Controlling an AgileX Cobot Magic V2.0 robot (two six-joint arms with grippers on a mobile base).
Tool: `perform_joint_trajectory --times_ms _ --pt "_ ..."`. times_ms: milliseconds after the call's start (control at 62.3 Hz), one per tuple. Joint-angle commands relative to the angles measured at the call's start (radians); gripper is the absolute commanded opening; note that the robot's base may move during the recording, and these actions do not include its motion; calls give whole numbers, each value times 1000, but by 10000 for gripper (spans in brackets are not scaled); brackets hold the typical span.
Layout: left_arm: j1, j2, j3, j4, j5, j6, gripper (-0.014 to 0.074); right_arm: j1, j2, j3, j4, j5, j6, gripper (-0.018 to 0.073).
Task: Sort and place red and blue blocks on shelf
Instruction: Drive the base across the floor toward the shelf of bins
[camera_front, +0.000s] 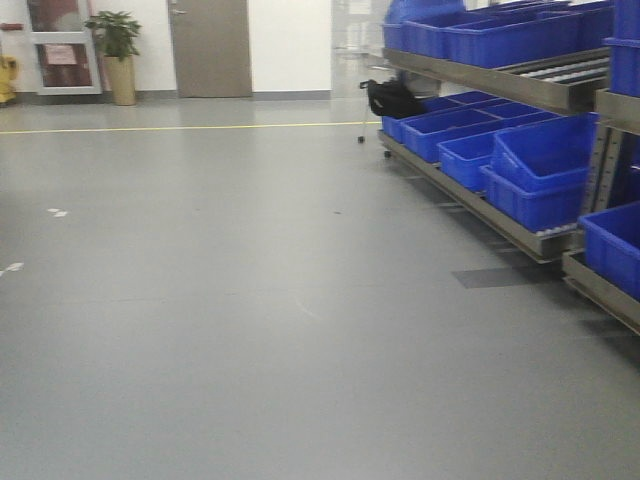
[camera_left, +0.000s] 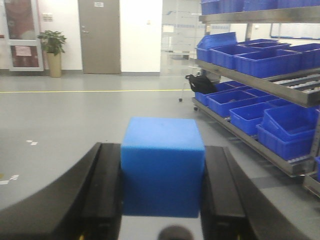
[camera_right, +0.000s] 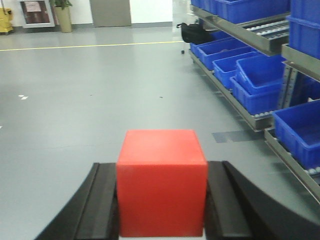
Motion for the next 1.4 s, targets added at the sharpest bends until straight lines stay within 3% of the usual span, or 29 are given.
perform_joint_trajectory --times_ms 0,1381 --pt "1 5 -28 -6 -84 -4 125 -5 1 -33 4 -95 -4 403" --pt "1 5 -28 -6 -84 -4 125 -5 1 -33 4 -95 -4 403"
